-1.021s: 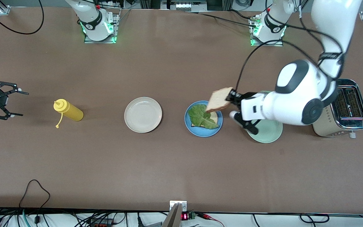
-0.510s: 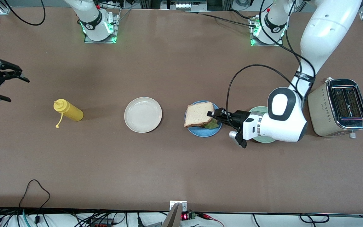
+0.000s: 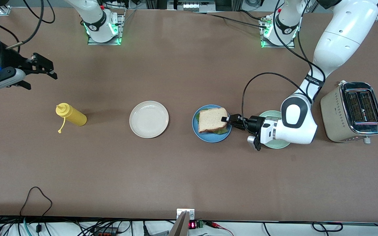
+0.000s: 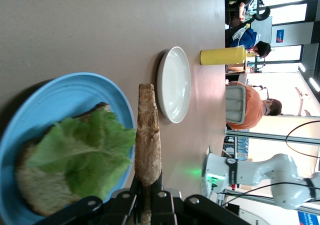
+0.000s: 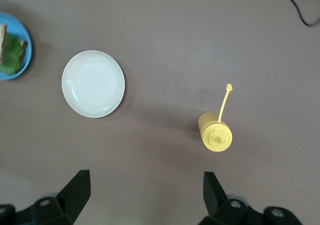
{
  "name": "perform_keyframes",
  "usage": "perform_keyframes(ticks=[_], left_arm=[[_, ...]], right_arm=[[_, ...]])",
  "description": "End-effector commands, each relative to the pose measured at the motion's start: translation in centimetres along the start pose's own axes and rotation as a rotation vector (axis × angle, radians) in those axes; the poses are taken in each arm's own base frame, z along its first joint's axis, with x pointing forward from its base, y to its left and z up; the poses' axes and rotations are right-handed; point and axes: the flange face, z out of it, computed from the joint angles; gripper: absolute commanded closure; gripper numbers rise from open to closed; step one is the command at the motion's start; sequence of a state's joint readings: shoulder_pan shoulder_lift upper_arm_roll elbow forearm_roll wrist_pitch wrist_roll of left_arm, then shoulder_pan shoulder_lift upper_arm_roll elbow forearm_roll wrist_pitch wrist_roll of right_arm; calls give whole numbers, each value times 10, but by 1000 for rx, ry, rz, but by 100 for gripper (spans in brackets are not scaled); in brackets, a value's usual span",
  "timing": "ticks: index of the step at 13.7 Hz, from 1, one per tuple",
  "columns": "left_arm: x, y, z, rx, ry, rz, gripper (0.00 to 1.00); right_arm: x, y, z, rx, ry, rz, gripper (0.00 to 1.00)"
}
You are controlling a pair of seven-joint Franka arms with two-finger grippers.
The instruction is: Make sandwich in blue plate with both arms
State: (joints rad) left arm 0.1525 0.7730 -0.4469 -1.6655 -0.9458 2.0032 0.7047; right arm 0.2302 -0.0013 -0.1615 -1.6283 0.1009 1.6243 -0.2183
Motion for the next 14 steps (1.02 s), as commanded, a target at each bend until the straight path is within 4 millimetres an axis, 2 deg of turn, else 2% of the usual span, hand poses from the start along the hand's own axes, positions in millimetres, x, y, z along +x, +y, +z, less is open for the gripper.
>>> perform_keyframes(ticks=[1,2,3,4,6,7,9,10,12,14], left_arm=[[-6,-24,9,-56,47,39,96],[-7,-27,11,-59,45,36,94],[-6,-29,7,-50,47,38,73],[-6,-33,2,-35,48,45,1],[-8,-36,-11,47,2,90,0],[-9,-32,-23,122,-43,134,0],[-9,-19,-44,262,-124,202,0],[-8,-10,-52,316,-149,213,0],[-6,9,-69,453,-206,227,0],[-6,45,-87,609,-256,235,0]], right_arm=[[-7,7,-11,-34,12,66,0],[-4,11,-9,-35,11,69,0],[0,15,-6,-35,6,82,0],[1,16,-9,-33,13,89,0],[-1,29,-12,-31,20,116,0],[0,21,-12,-36,20,119,0],[0,14,-13,-41,25,236,0],[0,6,-16,-59,26,240,0],[-2,7,-15,-73,20,232,0],[-3,7,-16,-73,20,231,0]])
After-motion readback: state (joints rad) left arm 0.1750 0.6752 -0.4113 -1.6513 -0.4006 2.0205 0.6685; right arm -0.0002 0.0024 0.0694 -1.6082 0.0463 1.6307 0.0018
